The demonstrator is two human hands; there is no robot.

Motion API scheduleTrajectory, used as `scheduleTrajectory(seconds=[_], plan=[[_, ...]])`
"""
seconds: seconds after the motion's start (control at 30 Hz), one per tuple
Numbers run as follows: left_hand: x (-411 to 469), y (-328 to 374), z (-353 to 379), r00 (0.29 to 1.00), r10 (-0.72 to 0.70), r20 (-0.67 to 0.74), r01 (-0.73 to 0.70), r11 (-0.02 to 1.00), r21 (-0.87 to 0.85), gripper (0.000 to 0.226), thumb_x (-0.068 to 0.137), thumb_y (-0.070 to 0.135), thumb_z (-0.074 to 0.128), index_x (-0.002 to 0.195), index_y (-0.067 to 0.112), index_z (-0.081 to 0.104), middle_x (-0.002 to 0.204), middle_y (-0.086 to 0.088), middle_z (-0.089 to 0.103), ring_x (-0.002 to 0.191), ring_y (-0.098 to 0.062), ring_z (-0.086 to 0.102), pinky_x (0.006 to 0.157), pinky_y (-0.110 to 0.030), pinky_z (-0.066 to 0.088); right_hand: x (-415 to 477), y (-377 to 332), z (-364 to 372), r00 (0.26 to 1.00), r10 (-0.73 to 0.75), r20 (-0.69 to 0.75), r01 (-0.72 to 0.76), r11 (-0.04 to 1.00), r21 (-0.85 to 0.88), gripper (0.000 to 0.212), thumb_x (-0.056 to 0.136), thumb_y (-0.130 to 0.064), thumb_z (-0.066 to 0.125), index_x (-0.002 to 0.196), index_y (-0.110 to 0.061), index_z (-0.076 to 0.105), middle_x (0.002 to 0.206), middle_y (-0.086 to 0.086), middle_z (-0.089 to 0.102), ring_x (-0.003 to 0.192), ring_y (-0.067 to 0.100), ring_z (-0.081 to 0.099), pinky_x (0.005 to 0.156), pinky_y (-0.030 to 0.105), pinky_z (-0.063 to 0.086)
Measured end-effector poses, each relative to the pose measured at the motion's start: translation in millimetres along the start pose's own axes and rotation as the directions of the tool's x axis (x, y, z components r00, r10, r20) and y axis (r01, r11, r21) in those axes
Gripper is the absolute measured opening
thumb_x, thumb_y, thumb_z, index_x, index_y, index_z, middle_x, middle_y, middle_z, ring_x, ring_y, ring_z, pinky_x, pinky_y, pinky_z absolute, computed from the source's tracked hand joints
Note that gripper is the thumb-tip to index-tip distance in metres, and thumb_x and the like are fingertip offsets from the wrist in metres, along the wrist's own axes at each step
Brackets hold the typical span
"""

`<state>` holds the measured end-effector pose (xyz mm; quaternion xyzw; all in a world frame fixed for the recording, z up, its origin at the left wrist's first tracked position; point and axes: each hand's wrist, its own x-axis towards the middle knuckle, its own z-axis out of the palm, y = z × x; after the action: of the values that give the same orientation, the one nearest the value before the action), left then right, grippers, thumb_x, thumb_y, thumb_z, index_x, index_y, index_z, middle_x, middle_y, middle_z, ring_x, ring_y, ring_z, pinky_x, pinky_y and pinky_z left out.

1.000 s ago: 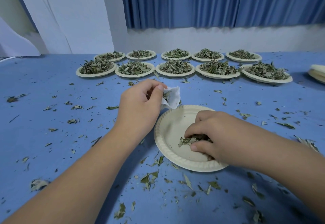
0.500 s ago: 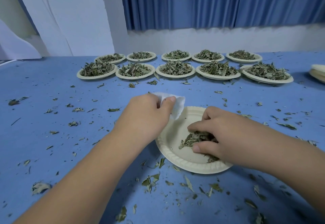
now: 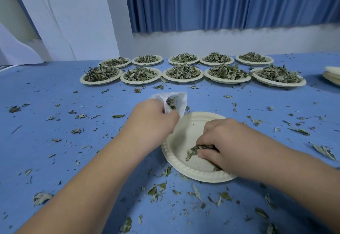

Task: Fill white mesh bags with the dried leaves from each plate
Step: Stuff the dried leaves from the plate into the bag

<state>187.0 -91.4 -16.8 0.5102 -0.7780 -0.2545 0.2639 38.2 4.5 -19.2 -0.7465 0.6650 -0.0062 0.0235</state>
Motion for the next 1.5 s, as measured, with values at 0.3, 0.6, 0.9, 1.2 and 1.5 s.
scheduleTrajectory(seconds=[0.3,0.6,0.9,1.2,1.5], plan=[[-3,1,5,0.996,0.086,-0.024,-0.086,0.996,0.028,0.041,0.087,0.042,0.063,0.08,0.002,0.065,0.074,-0.007,0.072,0.052,-0.014,0.054,0.043,-0.022,0.039,-1,17,-15,0.941,0.154,-0.3,-0.049,0.943,0.329,0.015,0.086,-0.035,0.064,0.086,-0.028,0.077,0.083,-0.009,0.065,0.078,0.004,0.056,0.074,0.028,0.047],[-6,4,7,0.988,0.15,0.037,-0.153,0.986,0.069,0.036,0.089,0.039,0.061,0.074,0.006,0.061,0.077,-0.006,0.069,0.071,-0.022,0.062,0.059,-0.034,0.047,11,3,-32,0.843,0.259,-0.472,-0.112,0.942,0.316,0.02,0.086,-0.032,0.063,0.081,-0.018,0.076,0.072,-0.003,0.066,0.069,0.007,0.056,0.062,0.023,0.043],[-4,0,9,0.979,0.203,-0.017,-0.201,0.978,0.058,0.038,0.086,0.035,0.06,0.06,0.013,0.044,0.057,0.001,0.047,0.053,-0.015,0.045,0.047,-0.027,0.03,36,-16,-40,0.897,0.253,-0.363,-0.248,0.967,0.062,0.021,0.092,-0.027,0.053,0.089,-0.016,0.072,0.076,0.003,0.057,0.08,0.021,0.058,0.059,0.026,0.044],[-7,2,17,0.964,0.264,-0.006,-0.262,0.957,0.121,0.045,0.088,0.034,0.055,0.052,0.02,0.032,0.048,0.004,0.035,0.045,-0.008,0.036,0.043,-0.022,0.021,36,-23,-36,0.91,0.205,-0.361,-0.211,0.977,0.023,0.022,0.093,-0.025,0.051,0.081,-0.014,0.065,0.076,0.001,0.042,0.078,0.02,0.053,0.066,0.028,0.042],[-9,3,18,0.95,0.312,-0.009,-0.308,0.941,0.139,0.041,0.087,0.035,0.056,0.055,0.02,0.034,0.053,0.004,0.038,0.05,-0.009,0.04,0.046,-0.026,0.022,31,-21,-33,0.88,0.25,-0.405,-0.219,0.968,0.121,0.021,0.089,-0.026,0.057,0.072,-0.016,0.064,0.077,0.0,0.038,0.078,0.019,0.046,0.061,0.03,0.03]])
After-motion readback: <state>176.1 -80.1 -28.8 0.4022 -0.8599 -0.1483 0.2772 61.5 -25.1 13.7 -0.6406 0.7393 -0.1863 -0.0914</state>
